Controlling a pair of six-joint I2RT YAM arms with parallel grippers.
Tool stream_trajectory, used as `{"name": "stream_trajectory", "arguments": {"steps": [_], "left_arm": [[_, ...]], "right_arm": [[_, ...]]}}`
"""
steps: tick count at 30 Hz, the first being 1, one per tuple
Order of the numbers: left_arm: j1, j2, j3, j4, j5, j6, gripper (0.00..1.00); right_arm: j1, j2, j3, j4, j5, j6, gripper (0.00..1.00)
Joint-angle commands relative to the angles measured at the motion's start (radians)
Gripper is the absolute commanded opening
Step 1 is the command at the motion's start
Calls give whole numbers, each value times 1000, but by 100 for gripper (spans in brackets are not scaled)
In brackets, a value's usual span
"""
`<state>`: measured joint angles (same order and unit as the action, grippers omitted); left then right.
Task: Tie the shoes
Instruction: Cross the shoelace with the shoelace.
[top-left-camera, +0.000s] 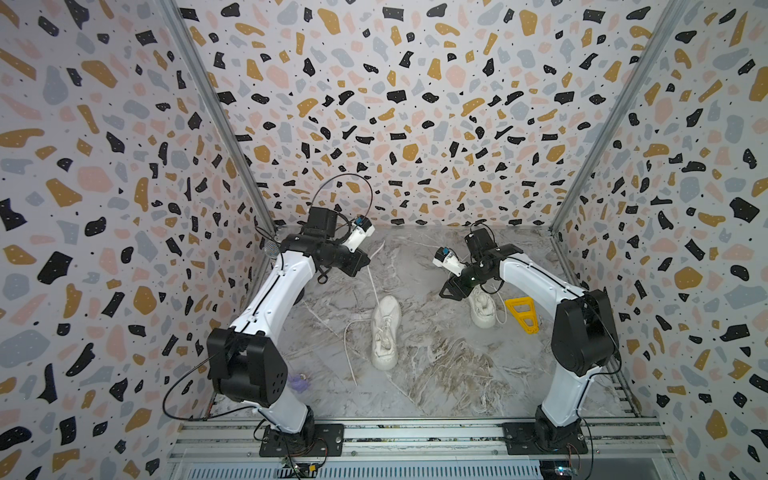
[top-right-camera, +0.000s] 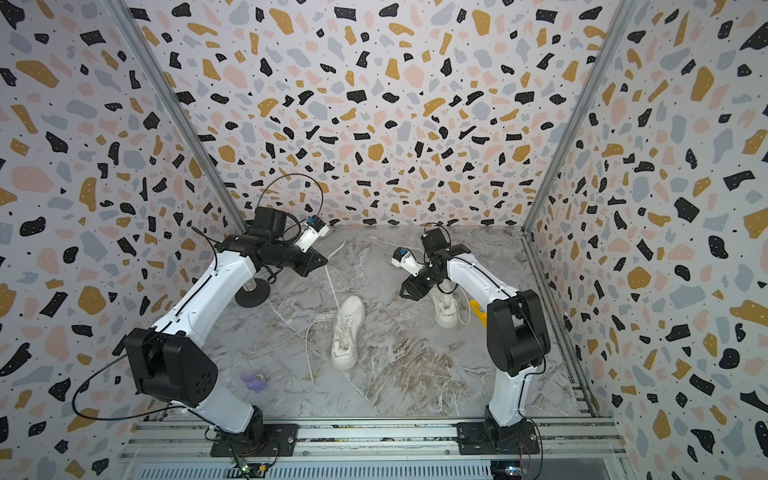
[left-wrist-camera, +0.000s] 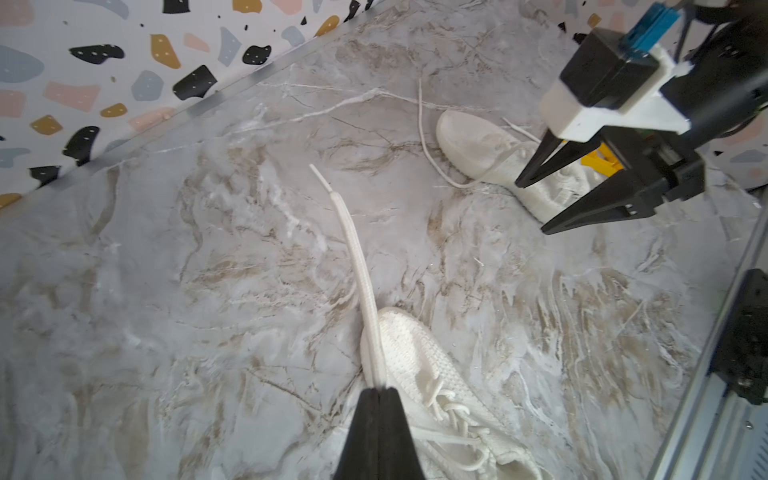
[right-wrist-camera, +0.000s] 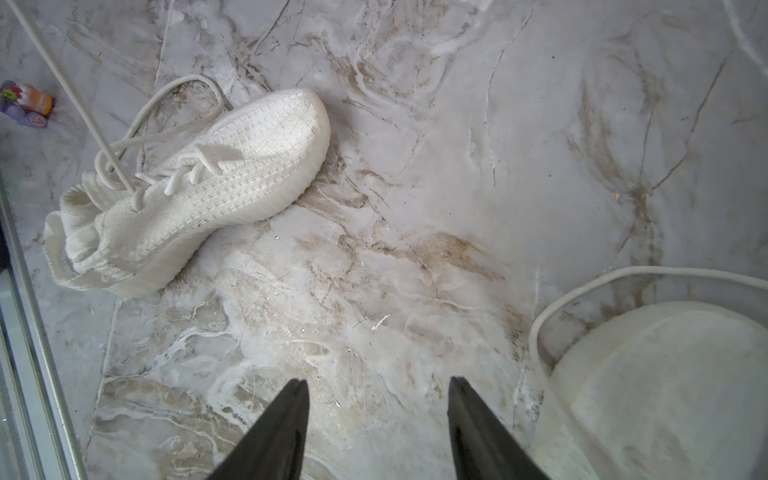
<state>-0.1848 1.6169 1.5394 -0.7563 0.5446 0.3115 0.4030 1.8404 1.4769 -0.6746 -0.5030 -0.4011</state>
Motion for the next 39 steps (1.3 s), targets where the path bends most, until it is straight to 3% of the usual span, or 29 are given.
{"name": "stream_trajectory", "arguments": {"steps": [1, 7, 12, 14, 17, 22, 26, 31, 39], "left_arm": [[15, 30, 17, 17, 81, -43, 0], [17, 184, 52, 79, -66, -68, 0], [33, 316, 67, 111, -363, -54, 0], [62, 299, 56, 103, -399, -42, 11], [95, 202, -20, 36, -379, 31, 41], [97, -4, -323, -19, -448, 182, 70], [83, -100, -488, -102, -376, 232, 71], [-29, -109, -585, -110, -369, 213, 75], [-85, -67, -632, -44, -476, 171, 69]], "right_arm": [[-2, -20, -18, 9, -24, 7, 59], [-1, -9, -12, -1, -38, 14, 59], [-1, -7, 22, -56, -23, -9, 59], [-1, -15, 27, -83, -5, -23, 59], [-1, -50, -13, -82, 13, -34, 59], [-2, -92, -97, -29, 15, -28, 59], [-2, -76, -95, -20, -5, -15, 59], [-1, -57, -82, -24, -6, -10, 59], [-2, -81, -120, -8, 14, -21, 59]]}}
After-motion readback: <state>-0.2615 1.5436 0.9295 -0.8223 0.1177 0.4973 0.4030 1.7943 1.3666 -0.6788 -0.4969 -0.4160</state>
